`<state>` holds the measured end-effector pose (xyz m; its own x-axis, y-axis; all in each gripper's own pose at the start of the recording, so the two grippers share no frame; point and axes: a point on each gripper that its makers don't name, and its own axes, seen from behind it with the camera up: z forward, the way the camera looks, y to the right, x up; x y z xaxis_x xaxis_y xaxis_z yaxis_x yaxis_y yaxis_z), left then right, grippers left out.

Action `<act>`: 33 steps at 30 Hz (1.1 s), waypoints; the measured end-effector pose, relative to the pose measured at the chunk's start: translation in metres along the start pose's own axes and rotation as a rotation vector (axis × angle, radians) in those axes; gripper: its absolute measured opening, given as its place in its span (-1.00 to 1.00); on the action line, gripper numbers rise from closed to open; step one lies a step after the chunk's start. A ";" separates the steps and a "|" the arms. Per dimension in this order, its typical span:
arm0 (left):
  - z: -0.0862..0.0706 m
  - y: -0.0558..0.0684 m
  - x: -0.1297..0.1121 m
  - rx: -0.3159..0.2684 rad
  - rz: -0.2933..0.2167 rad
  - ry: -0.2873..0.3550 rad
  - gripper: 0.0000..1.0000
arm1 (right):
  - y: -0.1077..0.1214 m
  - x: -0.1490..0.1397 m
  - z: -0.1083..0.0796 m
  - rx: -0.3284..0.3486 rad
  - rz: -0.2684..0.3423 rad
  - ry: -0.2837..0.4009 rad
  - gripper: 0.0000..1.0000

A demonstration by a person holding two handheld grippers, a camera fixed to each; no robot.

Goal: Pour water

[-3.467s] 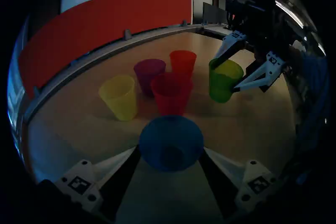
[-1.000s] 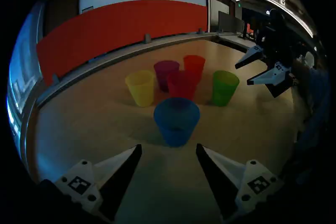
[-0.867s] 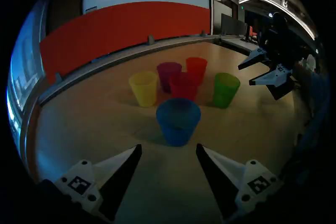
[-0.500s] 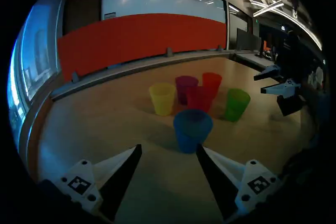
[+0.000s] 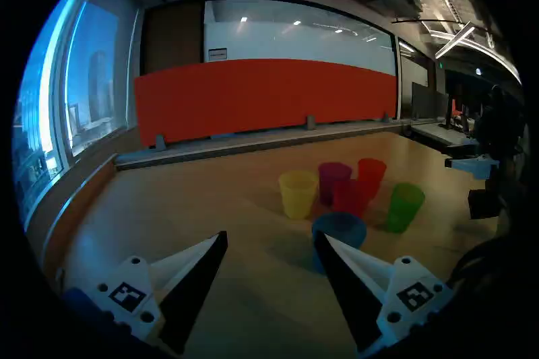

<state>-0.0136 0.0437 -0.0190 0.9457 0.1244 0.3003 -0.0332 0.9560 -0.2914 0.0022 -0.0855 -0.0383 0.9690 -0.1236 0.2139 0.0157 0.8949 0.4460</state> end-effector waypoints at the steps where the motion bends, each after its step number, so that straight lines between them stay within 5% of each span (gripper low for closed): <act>1: -0.001 -0.001 0.001 0.009 0.000 0.008 0.92 | 0.003 0.002 -0.001 -0.013 0.007 0.010 1.00; 15: -0.020 -0.028 0.040 0.151 -0.037 0.183 0.92 | 0.050 0.042 -0.016 -0.241 0.057 0.198 1.00; 33: -0.040 -0.028 0.085 0.235 -0.027 0.371 0.92 | 0.086 0.081 -0.039 -0.455 0.054 0.353 1.00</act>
<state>0.0809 0.0170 -0.0212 0.9979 0.0352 -0.0544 -0.0385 0.9974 -0.0609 0.0921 -0.0020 -0.0163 0.9937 0.0083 -0.1113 -0.0075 0.9999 0.0072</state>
